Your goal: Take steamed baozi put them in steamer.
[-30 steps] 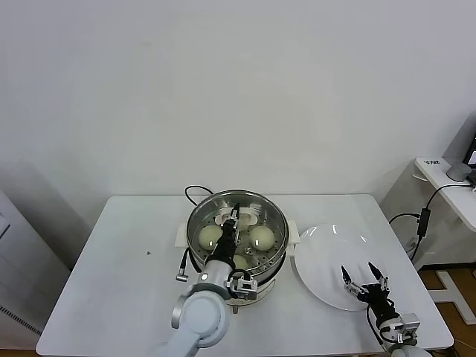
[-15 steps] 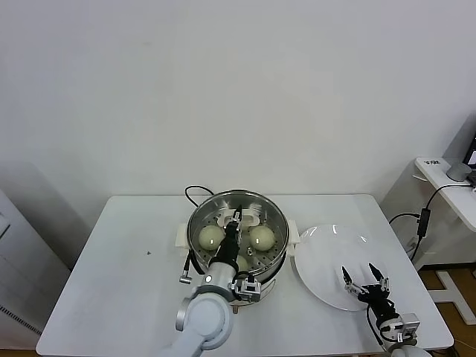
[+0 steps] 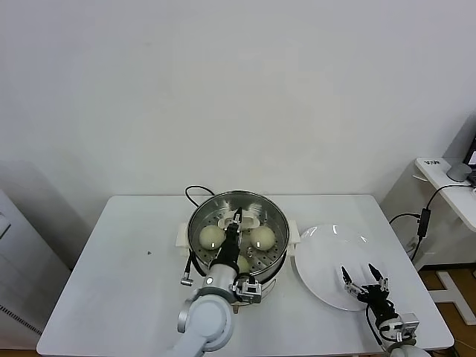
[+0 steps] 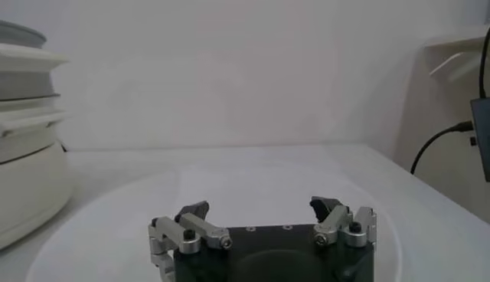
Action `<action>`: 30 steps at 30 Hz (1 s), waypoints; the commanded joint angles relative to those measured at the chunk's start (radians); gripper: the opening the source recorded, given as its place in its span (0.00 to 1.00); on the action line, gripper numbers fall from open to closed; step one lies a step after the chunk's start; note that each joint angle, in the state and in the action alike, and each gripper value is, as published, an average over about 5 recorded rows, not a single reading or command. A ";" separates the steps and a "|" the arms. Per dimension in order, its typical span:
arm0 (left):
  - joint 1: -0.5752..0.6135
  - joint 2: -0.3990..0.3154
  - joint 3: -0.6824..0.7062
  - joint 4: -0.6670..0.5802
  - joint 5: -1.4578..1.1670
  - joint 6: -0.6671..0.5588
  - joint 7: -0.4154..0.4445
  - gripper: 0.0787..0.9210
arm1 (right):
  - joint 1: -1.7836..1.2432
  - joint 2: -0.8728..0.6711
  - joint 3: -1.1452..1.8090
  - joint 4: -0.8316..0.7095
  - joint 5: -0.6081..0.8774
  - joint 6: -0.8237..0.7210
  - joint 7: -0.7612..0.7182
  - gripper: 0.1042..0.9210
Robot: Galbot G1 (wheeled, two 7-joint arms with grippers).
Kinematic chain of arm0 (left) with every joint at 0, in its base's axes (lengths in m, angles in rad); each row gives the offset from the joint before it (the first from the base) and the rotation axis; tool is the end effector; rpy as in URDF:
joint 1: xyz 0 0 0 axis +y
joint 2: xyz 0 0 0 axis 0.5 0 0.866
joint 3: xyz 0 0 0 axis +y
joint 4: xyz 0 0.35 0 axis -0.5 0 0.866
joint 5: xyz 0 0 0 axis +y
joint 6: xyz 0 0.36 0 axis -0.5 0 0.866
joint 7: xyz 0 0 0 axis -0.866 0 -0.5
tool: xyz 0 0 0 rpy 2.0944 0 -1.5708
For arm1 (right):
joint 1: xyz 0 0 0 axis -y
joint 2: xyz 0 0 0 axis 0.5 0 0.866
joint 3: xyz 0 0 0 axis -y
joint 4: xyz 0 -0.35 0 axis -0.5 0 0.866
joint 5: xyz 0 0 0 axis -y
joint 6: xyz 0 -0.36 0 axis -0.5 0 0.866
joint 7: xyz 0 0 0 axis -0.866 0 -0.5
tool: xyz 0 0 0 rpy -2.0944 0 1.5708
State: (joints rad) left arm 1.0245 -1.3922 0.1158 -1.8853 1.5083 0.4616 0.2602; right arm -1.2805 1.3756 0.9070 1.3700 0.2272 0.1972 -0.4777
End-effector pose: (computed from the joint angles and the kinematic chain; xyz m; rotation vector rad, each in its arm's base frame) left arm 0.2808 -0.1586 -0.2648 0.2424 2.1309 2.1078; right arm 0.2285 -0.2113 -0.4533 0.0839 -2.9915 -0.0232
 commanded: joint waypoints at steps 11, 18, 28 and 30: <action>0.058 0.206 -0.151 -0.386 -0.875 -0.068 0.151 0.42 | 0.008 -0.005 -0.005 0.008 0.014 -0.003 -0.018 0.88; 0.020 0.313 -0.393 -0.417 -1.734 -0.182 0.143 0.67 | 0.011 -0.001 -0.043 0.043 0.026 -0.035 -0.004 0.88; 0.109 0.295 -0.744 -0.311 -2.301 -0.186 -0.094 0.88 | -0.008 -0.007 -0.069 0.155 0.025 -0.059 0.094 0.88; 0.146 0.289 -0.773 -0.273 -2.290 -0.189 -0.140 0.88 | -0.007 -0.006 -0.072 0.170 0.028 -0.063 0.105 0.88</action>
State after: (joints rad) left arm 1.0908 -1.1384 -0.3222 -2.2134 0.1141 0.3233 0.3229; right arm -1.2786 1.3684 0.8552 1.4521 0.2499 0.1567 -0.4408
